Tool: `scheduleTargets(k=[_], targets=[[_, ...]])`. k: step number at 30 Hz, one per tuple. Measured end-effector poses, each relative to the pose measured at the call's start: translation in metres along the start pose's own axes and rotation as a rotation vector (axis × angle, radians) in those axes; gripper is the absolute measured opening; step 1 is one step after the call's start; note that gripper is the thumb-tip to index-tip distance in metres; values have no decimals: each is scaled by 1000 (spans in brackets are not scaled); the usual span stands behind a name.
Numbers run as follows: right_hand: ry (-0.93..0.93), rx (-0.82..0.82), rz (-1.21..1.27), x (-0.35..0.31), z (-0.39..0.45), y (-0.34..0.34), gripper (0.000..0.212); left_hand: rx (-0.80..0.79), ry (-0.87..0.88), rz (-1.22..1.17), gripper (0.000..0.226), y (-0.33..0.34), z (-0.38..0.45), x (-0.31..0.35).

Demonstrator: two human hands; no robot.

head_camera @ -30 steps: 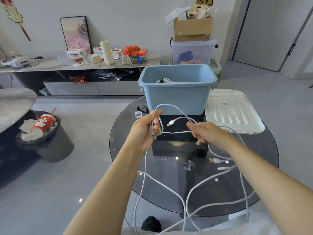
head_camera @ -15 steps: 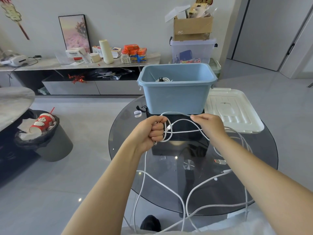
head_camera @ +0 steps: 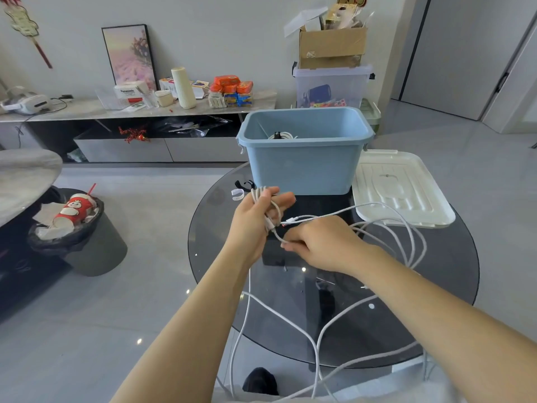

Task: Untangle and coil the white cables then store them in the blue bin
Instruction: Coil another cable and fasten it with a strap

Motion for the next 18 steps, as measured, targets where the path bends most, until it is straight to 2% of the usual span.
scheduleTargets(k=[5,6,10,12,15,18], targets=[[114,115,133,21,-5,-21,21,-18,123,859,23,9,-6,4],[149,137,141,27,-6,-25,25,-34,123,948,24,11,-6,4],[252,188,204,51,-8,-32,40,-231,38,1059,28,27,-11,-6],[267,213,244,60,-9,-34,41,-296,-33,976,36,30,-11,-11],[267,249,358,71,-9,-34,40,-379,-133,642,38,35,-13,-12],[303,268,551,85,-11,-27,37,-385,-213,276,35,34,-14,-8]])
Point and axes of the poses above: each hand's wrist, its own z-axis towards the middle knuckle, its own y-axis out of the palm, x = y × z, the point moved 8 cm from there along z, towards the middle knuckle, and after that the axes turned 2 degrees about z, right-handed, at the moved point
